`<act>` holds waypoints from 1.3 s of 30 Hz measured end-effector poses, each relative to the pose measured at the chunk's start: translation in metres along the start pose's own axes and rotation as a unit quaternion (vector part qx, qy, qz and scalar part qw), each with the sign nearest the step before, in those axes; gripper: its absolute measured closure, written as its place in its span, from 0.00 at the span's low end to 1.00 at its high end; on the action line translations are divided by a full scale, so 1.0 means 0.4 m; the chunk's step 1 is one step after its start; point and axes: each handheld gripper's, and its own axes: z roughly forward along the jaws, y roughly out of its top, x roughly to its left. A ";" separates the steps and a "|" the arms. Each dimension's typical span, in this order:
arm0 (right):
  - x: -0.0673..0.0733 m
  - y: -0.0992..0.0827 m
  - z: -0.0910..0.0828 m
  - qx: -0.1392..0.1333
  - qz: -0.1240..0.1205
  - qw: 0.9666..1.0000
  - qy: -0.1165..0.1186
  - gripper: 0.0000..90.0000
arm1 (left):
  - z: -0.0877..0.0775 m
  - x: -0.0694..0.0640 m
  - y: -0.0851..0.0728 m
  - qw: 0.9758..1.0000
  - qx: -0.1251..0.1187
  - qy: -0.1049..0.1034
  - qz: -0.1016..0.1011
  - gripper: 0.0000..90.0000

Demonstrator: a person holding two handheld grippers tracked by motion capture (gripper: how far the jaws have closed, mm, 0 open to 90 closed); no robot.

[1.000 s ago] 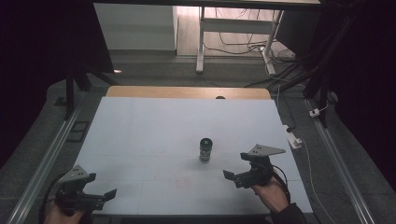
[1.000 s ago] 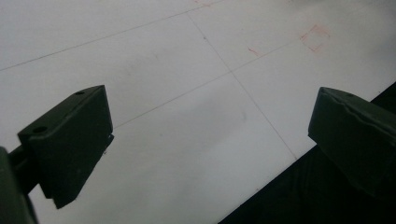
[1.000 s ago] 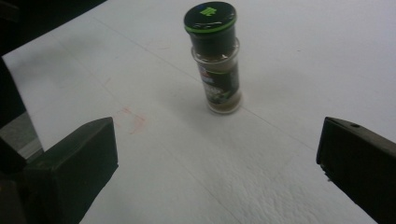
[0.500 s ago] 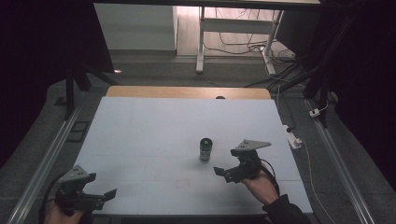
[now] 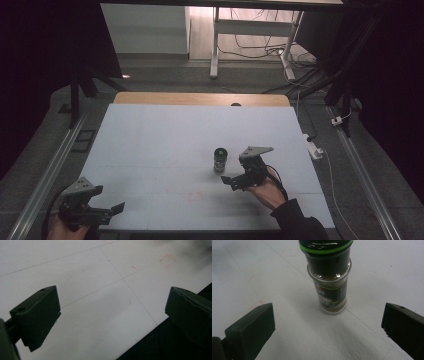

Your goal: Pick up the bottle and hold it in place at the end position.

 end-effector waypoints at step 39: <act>-0.002 0.039 0.106 0.010 -0.091 0.996 -0.020 0.58 | 0.000 0.000 -0.001 1.000 0.000 -0.008 0.001 0.01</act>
